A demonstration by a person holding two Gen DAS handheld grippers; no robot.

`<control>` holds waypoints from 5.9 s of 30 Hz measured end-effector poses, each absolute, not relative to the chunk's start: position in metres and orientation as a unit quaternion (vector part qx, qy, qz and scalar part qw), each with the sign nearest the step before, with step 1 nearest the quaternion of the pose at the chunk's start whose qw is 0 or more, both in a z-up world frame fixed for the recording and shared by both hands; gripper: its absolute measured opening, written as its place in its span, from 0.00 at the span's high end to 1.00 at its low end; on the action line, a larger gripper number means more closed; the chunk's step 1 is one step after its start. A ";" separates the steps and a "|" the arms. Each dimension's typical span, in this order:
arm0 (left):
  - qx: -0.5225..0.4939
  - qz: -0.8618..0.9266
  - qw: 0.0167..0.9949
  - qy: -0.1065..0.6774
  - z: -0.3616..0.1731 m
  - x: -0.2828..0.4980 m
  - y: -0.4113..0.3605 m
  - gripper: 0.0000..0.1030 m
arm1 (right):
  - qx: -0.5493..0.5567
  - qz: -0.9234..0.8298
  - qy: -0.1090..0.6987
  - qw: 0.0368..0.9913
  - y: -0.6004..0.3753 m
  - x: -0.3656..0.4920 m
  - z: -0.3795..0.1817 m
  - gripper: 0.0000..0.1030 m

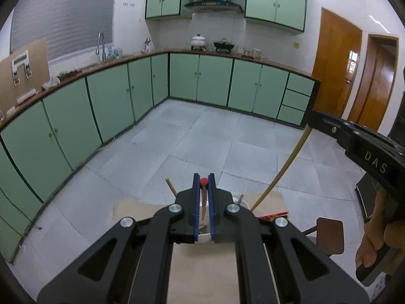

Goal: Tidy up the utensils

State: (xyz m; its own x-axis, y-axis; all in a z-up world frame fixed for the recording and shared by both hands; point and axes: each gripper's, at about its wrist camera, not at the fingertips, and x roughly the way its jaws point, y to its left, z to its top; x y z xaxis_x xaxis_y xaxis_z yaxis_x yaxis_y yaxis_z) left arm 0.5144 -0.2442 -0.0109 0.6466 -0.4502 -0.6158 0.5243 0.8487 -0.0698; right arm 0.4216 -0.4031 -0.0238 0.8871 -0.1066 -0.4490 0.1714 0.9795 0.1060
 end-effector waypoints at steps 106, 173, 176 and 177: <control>0.035 -0.047 0.980 0.191 -0.030 0.024 0.024 0.05 | 0.043 -0.230 0.168 0.958 -0.208 -0.055 -0.112 0.06; 0.018 -0.059 0.979 0.195 -0.023 0.024 0.030 0.05 | 0.066 -0.241 0.144 0.958 -0.213 -0.071 -0.110 0.06; 0.019 -0.059 0.979 0.195 -0.023 0.024 0.030 0.05 | 0.067 -0.241 0.145 0.957 -0.213 -0.070 -0.111 0.06; 0.018 -0.059 0.979 0.195 -0.023 0.024 0.030 0.05 | 0.067 -0.240 0.146 0.957 -0.214 -0.070 -0.111 0.06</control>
State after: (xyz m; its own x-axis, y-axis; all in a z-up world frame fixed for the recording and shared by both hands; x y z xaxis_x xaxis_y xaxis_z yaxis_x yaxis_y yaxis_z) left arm 0.0240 0.0297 -0.0232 0.9168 -0.1083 -0.3843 0.1225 0.9924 0.0126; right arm -0.0701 -0.2135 -0.1107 0.8421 -0.4406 -0.3111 0.4798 0.8754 0.0587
